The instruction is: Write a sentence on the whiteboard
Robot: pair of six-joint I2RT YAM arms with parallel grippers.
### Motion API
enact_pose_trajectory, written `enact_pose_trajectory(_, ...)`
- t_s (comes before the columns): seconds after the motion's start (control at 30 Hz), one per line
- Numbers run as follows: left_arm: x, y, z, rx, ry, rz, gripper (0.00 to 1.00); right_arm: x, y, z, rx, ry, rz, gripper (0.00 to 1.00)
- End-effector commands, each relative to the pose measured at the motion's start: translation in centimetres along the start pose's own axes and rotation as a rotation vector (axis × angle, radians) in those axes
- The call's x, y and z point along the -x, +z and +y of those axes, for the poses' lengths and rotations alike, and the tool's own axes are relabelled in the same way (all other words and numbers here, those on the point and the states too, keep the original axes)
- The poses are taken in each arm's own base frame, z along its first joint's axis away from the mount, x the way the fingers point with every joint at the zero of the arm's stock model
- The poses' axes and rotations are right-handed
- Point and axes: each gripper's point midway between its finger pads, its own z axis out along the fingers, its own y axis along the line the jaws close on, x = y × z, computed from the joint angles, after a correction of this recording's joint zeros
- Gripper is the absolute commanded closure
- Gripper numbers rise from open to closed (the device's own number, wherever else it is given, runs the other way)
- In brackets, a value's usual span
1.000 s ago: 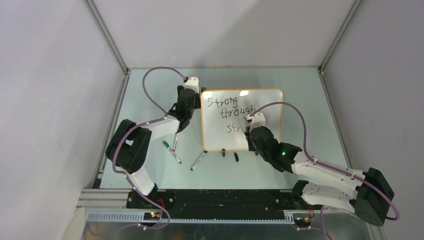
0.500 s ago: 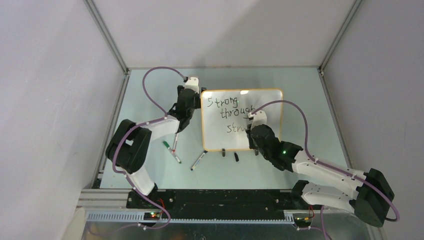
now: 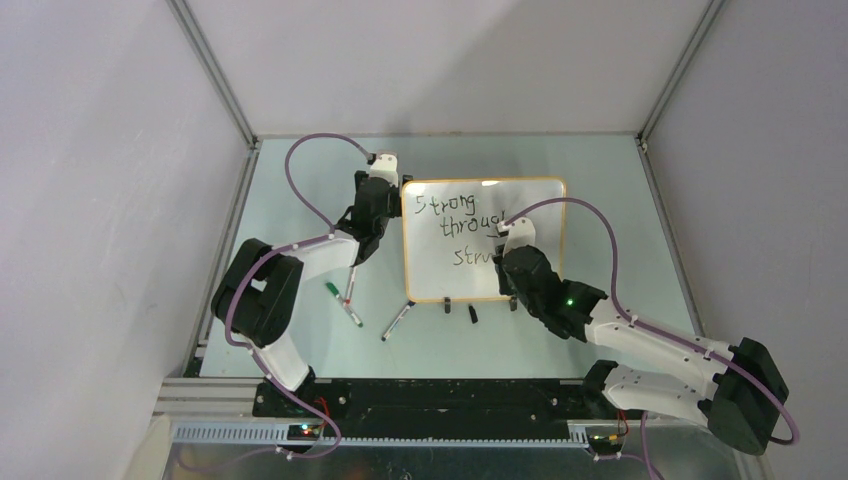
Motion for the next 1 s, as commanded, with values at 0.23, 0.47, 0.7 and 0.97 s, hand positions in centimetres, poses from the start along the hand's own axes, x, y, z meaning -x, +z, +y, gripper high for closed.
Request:
enact_pose_trajectory(0.23, 1.6, -0.2, -0.4, -0.019, -0.018, -0.052, 0.18, 1.1, -0.2, -0.2, -0.015, 0.033, -0.008, 1.0)
enact_pose_trajectory(0.47, 1.6, -0.2, -0.4, -0.02, -0.018, -0.051, 0.18, 0.5, -0.2, 0.0, -0.009, 0.031, 0.015, 1.0)
enact_pose_trajectory(0.7, 1.6, -0.2, -0.5, -0.02, -0.019, -0.051, 0.18, 0.0, -0.2, 0.0, -0.007, 0.026, 0.036, 1.0)
enact_pose_trajectory(0.97, 1.6, -0.2, -0.5, -0.02, -0.019, -0.051, 0.18, -0.5, -0.3, 0.0, -0.012, 0.021, 0.053, 1.0)
